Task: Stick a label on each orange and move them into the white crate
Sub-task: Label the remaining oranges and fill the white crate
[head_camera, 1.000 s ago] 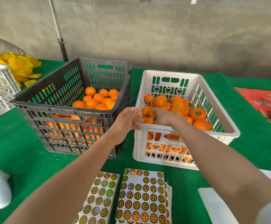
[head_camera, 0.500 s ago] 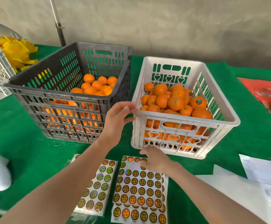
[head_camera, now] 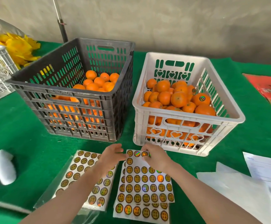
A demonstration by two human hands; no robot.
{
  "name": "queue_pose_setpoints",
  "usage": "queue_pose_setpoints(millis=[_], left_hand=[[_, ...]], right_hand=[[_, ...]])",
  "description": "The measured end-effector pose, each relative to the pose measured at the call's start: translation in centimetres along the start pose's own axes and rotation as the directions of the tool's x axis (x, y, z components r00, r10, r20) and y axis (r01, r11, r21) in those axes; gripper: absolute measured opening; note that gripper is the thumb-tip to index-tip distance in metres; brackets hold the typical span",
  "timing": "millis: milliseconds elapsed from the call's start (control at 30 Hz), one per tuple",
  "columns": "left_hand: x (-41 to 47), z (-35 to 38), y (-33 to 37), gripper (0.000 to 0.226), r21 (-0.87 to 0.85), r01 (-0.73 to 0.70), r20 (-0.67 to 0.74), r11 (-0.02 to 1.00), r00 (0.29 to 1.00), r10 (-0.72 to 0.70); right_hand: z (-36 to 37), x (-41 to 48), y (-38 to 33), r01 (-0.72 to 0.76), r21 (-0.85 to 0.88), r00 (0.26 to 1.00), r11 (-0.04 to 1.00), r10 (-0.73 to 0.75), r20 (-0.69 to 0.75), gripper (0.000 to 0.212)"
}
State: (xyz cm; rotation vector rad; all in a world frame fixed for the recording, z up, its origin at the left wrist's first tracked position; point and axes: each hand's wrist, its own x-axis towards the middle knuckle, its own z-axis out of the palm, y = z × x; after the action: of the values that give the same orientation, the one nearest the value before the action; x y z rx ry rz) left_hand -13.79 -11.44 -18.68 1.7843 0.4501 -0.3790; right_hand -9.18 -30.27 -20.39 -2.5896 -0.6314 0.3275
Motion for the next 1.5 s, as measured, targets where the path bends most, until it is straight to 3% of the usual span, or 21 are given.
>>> queue_pose_setpoints(millis=[33,133,200,267,333,500,567,700,867,1000,1067,1133,1167,1233,1300,1367,1500], left_hand=[[0.0,0.2,-0.1,0.054,0.000,0.008,0.052,1.000,0.999,-0.008],[-0.1,1.1,-0.1,0.018,0.024,0.039,0.140,0.999,0.989,-0.042],[0.0,1.8,-0.2,0.005,-0.083,0.101,0.129,0.991,0.988,-0.090],[0.1,2.4,-0.1,0.006,-0.196,0.147,0.129,0.969,0.984,-0.123],[0.2,2.7,0.0,0.009,-0.245,0.161,0.130,0.956,0.983,-0.132],[0.5,3.0,0.1,0.014,-0.257,0.169,0.123,0.951,0.982,-0.141],[0.7,3.1,0.2,0.012,-0.250,0.178,0.095,0.952,0.983,-0.159],[1.0,3.2,0.4,0.005,-0.234,0.212,0.029,0.949,0.977,-0.211],[1.3,3.3,-0.1,0.007,-0.244,0.263,0.067,0.933,0.965,-0.254],[1.0,2.7,-0.6,0.007,-0.104,0.146,0.100,0.984,0.986,-0.135],[0.5,2.6,-0.9,0.012,0.100,0.067,0.103,0.993,0.992,-0.077],[-0.2,2.6,-1.1,0.015,0.353,-0.050,0.084,0.934,0.996,0.021],[-0.6,2.5,-1.1,0.029,0.445,-0.132,0.062,0.886,0.991,0.116],[-1.9,1.4,-0.2,0.045,0.470,-0.302,-0.036,0.830,0.932,0.360],[-3.5,-0.8,1.8,0.033,0.388,-0.499,-0.154,0.775,0.794,0.588],[-4.7,-3.9,4.1,0.031,0.359,-0.615,-0.252,0.702,0.661,0.707],[-5.4,-10.7,8.9,0.028,0.430,-0.701,-0.410,0.569,0.410,0.815]], right_hand=[[-0.5,-0.3,0.0,0.001,0.058,1.000,0.998,0.000,-0.020,0.021],[-1.6,-1.3,-0.1,0.008,0.169,0.997,0.986,0.006,-0.079,0.024],[-1.8,-2.1,-0.4,0.036,0.156,0.986,0.987,-0.010,-0.164,0.026],[-1.5,-3.0,-0.7,0.122,0.023,0.935,0.992,-0.107,-0.338,0.025],[-0.4,-3.9,-1.0,0.174,-0.040,0.891,0.984,-0.175,-0.419,0.019],[1.6,-4.7,-1.9,0.075,-0.001,0.933,0.997,-0.070,-0.353,0.015],[1.6,-4.5,-2.4,0.118,-0.029,0.914,0.993,-0.120,-0.387,0.010],[1.9,-4.4,-2.9,0.213,-0.084,0.850,0.973,-0.227,-0.475,0.021],[2.6,-4.8,-2.9,0.275,-0.076,0.818,0.958,-0.275,-0.506,0.024],[1.2,-5.1,-3.4,0.237,0.241,0.840,0.941,-0.074,-0.537,0.011],[-0.4,-4.8,-4.3,0.280,0.311,0.815,0.908,-0.053,-0.578,0.009],[-2.3,-4.1,-6.1,0.351,0.327,0.782,0.877,-0.083,-0.617,0.005],[-3.4,-3.7,-7.1,0.394,0.326,0.761,0.860,-0.106,-0.640,0.007],[-5.7,-2.4,-9.4,0.497,0.293,0.685,0.817,-0.162,-0.711,0.011],[-8.1,-0.3,-11.8,0.598,0.222,0.578,0.771,-0.222,-0.786,0.014],[-10.5,2.8,-14.2,0.635,0.163,0.520,0.755,-0.261,-0.813,0.018],[-13.5,10.7,-18.6,0.521,0.141,0.654,0.842,-0.287,-0.700,0.029]])
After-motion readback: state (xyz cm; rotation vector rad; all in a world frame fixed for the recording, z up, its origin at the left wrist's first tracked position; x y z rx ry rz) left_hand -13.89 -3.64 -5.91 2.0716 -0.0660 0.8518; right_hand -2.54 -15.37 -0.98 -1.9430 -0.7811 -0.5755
